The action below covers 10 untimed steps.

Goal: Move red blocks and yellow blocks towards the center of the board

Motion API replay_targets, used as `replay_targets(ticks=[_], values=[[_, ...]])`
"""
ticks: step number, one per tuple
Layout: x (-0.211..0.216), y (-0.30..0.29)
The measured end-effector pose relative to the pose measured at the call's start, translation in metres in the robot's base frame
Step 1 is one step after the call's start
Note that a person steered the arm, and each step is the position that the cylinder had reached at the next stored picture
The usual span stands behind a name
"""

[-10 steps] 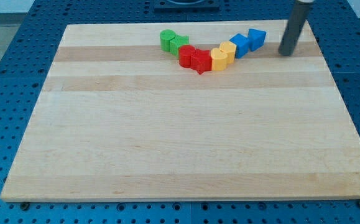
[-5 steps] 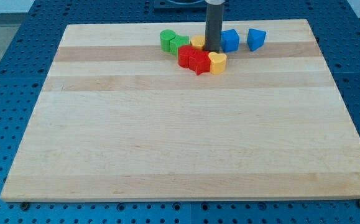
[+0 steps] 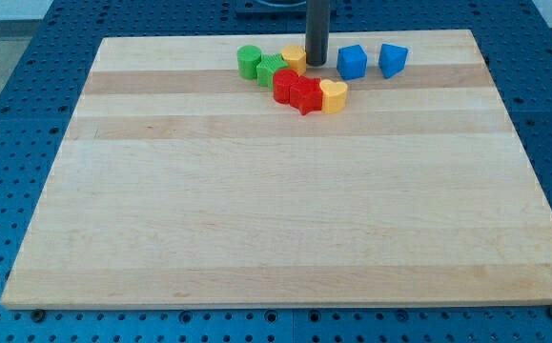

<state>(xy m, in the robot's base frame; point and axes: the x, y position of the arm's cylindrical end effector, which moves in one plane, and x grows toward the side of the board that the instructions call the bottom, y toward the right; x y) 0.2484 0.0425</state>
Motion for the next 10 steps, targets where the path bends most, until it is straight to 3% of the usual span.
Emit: replay_targets(ticks=[2, 6, 8, 10], values=[[-0.025, -0.032], [0.077, -0.041], [0.035, -0.042], [0.028, 0.005]])
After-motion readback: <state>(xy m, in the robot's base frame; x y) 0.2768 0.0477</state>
